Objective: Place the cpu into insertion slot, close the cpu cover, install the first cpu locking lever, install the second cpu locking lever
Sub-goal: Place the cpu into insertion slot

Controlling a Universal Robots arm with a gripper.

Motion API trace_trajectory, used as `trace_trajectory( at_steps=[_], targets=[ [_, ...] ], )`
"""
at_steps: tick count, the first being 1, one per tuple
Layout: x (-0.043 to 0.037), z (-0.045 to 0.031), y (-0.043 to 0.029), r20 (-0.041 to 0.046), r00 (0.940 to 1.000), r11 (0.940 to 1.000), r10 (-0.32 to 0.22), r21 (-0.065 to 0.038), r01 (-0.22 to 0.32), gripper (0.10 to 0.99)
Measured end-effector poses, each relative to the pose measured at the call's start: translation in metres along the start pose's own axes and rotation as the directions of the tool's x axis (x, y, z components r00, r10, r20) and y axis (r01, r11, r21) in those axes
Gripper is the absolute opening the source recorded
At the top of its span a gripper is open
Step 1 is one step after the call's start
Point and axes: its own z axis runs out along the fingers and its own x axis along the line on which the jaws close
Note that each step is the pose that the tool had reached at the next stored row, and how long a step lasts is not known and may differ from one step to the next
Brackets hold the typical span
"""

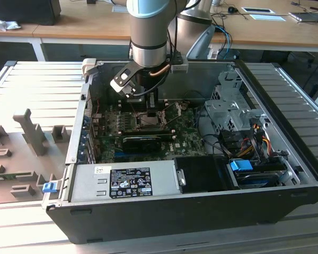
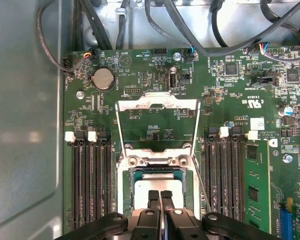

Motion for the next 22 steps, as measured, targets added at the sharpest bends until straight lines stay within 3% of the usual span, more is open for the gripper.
trace_trajectory(
  at_steps=[22],
  targets=[
    [0.0002,-0.0064,0.0005,0.0001,1.0,1.0,0.0,0.0,0.0,0.153]
  ],
)
